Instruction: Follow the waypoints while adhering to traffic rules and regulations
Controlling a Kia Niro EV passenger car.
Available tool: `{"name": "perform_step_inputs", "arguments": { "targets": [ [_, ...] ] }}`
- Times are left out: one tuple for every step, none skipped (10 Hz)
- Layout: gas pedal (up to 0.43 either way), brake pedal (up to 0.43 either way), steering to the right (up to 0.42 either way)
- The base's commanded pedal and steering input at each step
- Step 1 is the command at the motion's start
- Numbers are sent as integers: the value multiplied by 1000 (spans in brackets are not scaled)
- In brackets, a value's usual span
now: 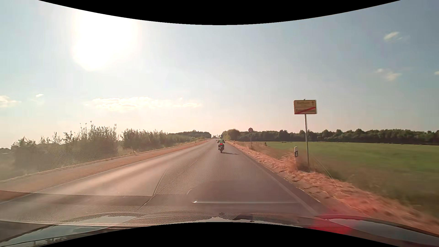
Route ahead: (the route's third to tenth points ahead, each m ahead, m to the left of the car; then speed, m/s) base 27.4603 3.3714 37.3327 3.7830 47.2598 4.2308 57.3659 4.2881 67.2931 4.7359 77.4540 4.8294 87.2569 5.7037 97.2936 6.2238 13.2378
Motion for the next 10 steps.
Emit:
{"name": "perform_step_inputs", "arguments": {
  "targets": [
    [197, 0, -7],
    [197, 0, -7],
    [209, 0, -7],
    [220, 0, -7],
    [228, 0, -7],
    [240, 0, -7],
    [260, 0, -7],
    [280, 0, -7],
    [287, 0, -7],
    [299, 0, -7]
  ]
}}
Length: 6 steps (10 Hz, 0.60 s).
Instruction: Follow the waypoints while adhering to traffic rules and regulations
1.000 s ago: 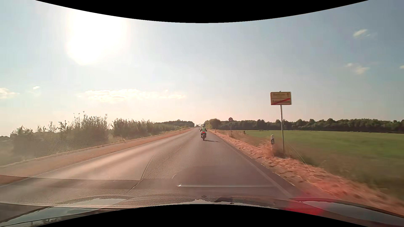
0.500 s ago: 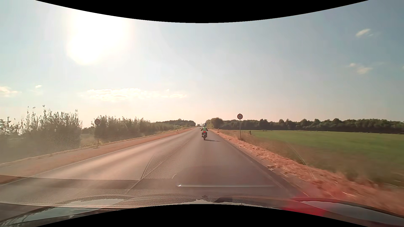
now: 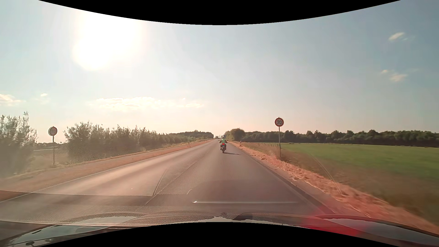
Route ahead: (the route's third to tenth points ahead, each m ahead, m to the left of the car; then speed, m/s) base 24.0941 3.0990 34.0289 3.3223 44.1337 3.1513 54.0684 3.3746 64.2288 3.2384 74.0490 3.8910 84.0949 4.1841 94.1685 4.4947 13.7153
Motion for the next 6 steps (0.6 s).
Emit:
{"name": "perform_step_inputs", "arguments": {
  "targets": [
    [311, 0, -7],
    [331, 0, -7],
    [331, 0, -5],
    [339, 0, -2],
    [350, 0, -2],
    [358, 0, -2]
  ]
}}
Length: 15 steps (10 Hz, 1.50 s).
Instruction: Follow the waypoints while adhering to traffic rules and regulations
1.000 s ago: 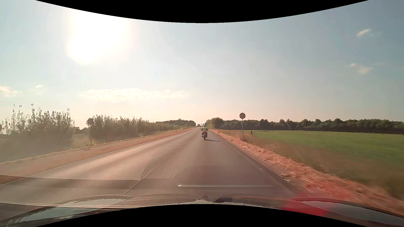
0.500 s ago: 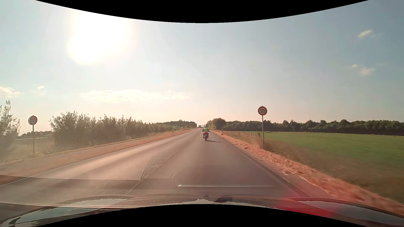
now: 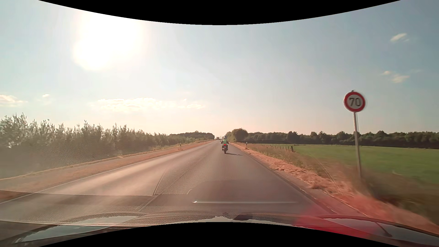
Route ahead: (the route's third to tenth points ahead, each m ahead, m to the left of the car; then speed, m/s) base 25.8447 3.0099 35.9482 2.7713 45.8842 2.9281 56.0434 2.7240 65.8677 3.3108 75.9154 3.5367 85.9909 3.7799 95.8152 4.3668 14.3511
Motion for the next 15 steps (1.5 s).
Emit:
{"name": "perform_step_inputs", "arguments": {
  "targets": [
    [358, 0, -2],
    [358, 0, -1],
    [358, 0, -2],
    [358, 0, -1],
    [358, 0, -2],
    [358, 0, -2],
    [358, 0, -2],
    [358, 0, -2],
    [358, 0, -2],
    [358, 0, -2],
    [350, 0, -2],
    [350, 0, -2],
    [350, 0, -2],
    [350, 0, -2],
    [350, 0, -3]
  ]
}}
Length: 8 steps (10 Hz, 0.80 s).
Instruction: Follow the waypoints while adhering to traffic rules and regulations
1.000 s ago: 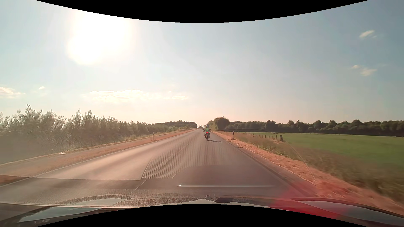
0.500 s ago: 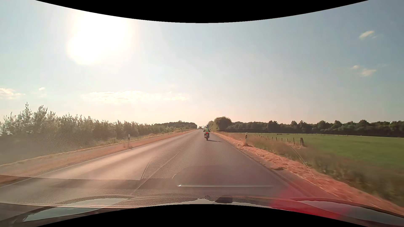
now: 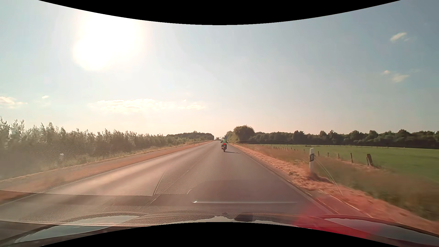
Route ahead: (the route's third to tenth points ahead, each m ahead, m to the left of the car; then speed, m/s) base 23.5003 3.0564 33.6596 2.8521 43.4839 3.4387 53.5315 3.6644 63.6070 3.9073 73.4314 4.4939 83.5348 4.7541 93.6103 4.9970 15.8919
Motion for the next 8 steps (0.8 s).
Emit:
{"name": "perform_step_inputs", "arguments": {
  "targets": [
    [350, 0, -4],
    [350, 0, -4],
    [350, 0, -5],
    [350, 0, -5],
    [350, 0, -5],
    [350, 0, -5],
    [350, 0, -5],
    [350, 0, -5]
  ]
}}
